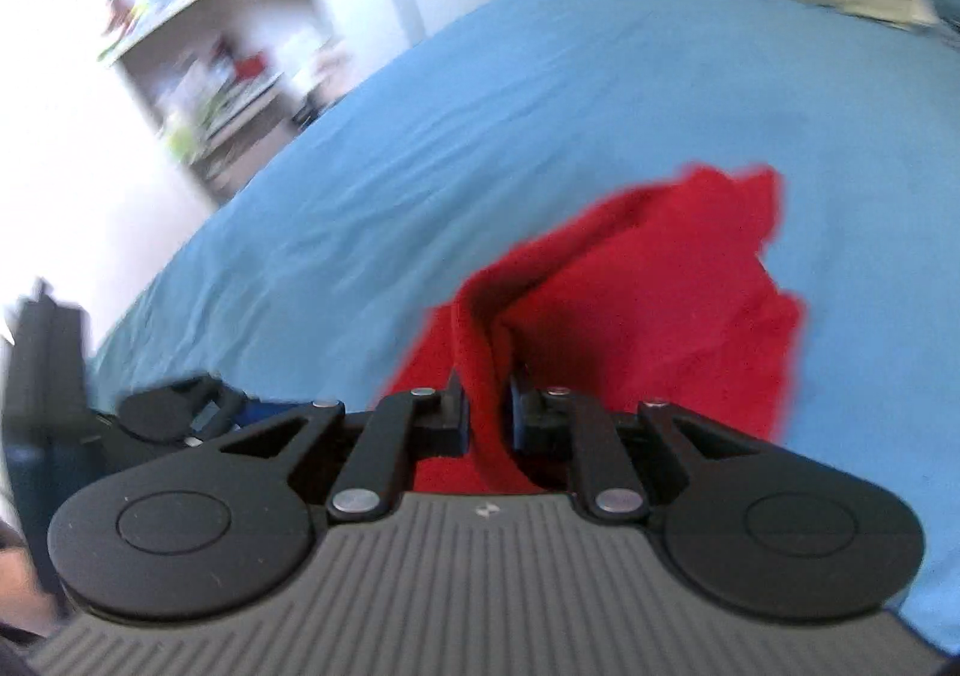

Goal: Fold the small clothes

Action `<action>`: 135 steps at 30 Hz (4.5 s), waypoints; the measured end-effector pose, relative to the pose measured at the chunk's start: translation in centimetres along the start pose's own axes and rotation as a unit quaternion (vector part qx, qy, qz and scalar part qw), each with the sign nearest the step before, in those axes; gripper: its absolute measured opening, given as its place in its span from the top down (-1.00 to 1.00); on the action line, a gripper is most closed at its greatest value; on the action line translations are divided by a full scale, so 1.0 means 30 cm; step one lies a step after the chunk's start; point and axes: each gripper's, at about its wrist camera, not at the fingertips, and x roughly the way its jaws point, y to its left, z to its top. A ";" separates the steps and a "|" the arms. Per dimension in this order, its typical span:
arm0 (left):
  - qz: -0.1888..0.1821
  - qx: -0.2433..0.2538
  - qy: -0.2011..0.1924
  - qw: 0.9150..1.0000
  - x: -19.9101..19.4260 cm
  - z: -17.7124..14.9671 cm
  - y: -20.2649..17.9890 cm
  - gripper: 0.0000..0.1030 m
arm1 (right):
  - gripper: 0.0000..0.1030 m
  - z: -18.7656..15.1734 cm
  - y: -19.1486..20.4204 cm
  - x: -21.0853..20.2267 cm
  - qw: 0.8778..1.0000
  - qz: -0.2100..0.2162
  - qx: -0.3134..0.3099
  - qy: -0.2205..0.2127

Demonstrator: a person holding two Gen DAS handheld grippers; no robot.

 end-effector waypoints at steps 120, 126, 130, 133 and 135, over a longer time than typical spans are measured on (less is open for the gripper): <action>-0.157 -0.026 -0.050 0.986 -0.287 -0.003 -0.139 0.54 | 0.24 -0.373 -0.349 -0.471 0.980 -0.022 0.192 -0.054; -0.168 -0.017 -0.021 0.985 -0.311 -0.182 -0.301 0.53 | 0.24 -0.596 -0.329 -0.594 0.977 -0.051 0.205 -0.030; -0.153 -0.004 -0.020 0.988 -0.246 -0.299 -0.401 0.53 | 0.23 -0.785 -0.353 -0.574 0.976 -0.066 0.206 -0.023; -0.115 0.001 -0.025 0.993 -0.216 -0.354 -0.443 0.48 | 0.21 -0.898 -0.383 -0.536 0.976 -0.065 0.206 -0.025; -0.080 0.009 -0.032 0.996 -0.205 -0.371 -0.457 0.08 | 0.01 -0.929 -0.396 -0.516 0.978 -0.066 0.198 -0.028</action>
